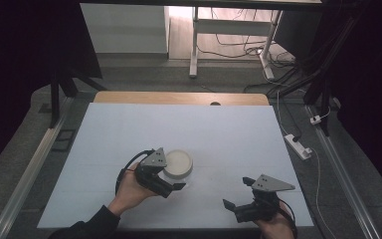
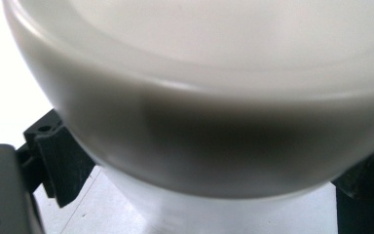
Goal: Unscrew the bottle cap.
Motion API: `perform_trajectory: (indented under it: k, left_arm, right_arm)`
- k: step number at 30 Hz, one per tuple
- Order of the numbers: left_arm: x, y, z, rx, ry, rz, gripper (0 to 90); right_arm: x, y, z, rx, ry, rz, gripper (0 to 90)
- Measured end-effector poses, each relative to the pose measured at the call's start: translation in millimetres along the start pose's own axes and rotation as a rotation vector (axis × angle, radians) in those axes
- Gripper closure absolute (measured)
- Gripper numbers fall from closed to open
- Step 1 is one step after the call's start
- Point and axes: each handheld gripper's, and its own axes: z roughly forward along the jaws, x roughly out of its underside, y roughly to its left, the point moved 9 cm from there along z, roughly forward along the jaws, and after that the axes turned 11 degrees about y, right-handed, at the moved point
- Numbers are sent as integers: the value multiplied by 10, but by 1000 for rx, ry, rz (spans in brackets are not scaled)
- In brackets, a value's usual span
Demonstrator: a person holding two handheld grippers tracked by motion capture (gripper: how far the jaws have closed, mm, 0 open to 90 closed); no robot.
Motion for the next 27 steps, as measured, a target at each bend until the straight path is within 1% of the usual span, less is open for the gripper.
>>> perform_trajectory:
  k: [4,7,11,13,20,22,25,27]
  left_arm:
    - [4,2,7,-4,3,1,78]
    - [7,5,12,-4,4,0,78]
    - [7,3,20,-3,4,1,78]
    - [6,0,21,-3,4,1,78]
    - [9,-6,31,-3,6,5,78]
    - [11,-8,35,-4,7,5,78]
    - [12,-12,40,-3,9,7,78]
    - [11,-16,42,-1,9,7,78]
  right_arm:
    - [-116,53,44,-15,-5,-37,0]
    - [-196,105,75,-35,-9,-53,0]
    - [-299,171,114,-51,-21,-78,0]
    - [-358,197,131,-55,-39,-91,0]
    - [-501,261,234,-95,-28,-99,0]
    - [-544,295,259,-116,-32,-100,0]
    - [-613,345,291,-130,-49,-101,0]
    - [-654,364,312,-145,-51,-100,0]
